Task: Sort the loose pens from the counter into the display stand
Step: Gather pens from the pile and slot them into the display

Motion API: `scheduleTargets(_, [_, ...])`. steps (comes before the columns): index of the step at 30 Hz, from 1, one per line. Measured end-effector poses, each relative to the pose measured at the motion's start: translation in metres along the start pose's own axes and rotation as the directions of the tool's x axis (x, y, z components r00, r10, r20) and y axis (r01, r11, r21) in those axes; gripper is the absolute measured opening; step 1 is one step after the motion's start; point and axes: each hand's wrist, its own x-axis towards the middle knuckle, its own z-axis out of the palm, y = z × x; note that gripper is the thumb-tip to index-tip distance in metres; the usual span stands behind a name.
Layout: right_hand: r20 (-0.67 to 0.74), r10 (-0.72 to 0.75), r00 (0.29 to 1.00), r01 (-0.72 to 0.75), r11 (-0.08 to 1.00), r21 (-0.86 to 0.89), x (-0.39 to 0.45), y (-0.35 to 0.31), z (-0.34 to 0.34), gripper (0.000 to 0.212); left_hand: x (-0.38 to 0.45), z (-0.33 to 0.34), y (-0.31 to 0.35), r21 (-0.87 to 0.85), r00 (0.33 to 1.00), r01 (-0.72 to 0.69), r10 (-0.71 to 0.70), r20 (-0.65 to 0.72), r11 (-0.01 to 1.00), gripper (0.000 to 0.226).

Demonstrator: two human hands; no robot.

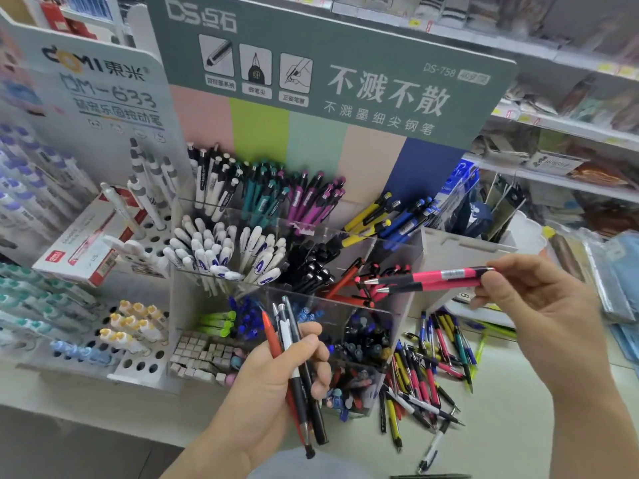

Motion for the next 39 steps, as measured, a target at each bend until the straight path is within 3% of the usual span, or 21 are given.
scheduleTargets(5, [-0.042,-0.062,0.997,0.051,0.974,-0.222,0.004,0.005,-0.004,0.023,0.001,0.006,-0.002,0.081,1.000,-0.015,0.015,0.002,0.997,0.028])
scheduleTargets(13, [0.178,-0.251,0.951,0.308,0.792,-0.527,0.007,0.011,0.040,0.016,0.004,0.008,-0.003,0.110,1.000,-0.014,0.013,0.008,0.994,0.032])
scheduleTargets(16, [0.206,-0.280,0.938,0.347,0.753,-0.559,0.011,0.012,0.047,0.014,0.005,0.005,-0.004,0.093,1.000,-0.001,0.001,-0.002,0.996,0.031])
scheduleTargets(22, [0.293,-0.191,0.937,0.339,0.703,-0.625,0.003,0.020,0.064,0.013,0.004,0.006,-0.004,0.108,1.000,0.000,0.000,0.006,0.994,0.032])
scheduleTargets(30, [0.161,-0.231,0.959,0.282,0.788,-0.548,0.002,0.023,0.060,0.011,0.003,0.005,-0.005,0.106,1.000,0.017,-0.018,0.014,0.994,0.030])
scheduleTargets(32, [0.186,-0.214,0.959,0.282,0.784,-0.554,0.003,0.026,0.060,0.010,0.002,0.006,-0.005,0.097,1.000,0.023,-0.025,0.016,0.995,0.029])
scheduleTargets(34, [0.267,-0.144,0.953,0.281,0.751,-0.598,-0.001,0.027,0.063,0.016,0.002,0.007,-0.005,0.091,0.999,0.024,-0.026,0.019,0.996,0.029])
scheduleTargets(39, [0.312,-0.119,0.943,0.304,0.694,-0.653,-0.014,0.030,0.073,0.059,0.001,0.004,-0.004,0.087,0.999,0.025,-0.027,0.017,0.996,0.030])
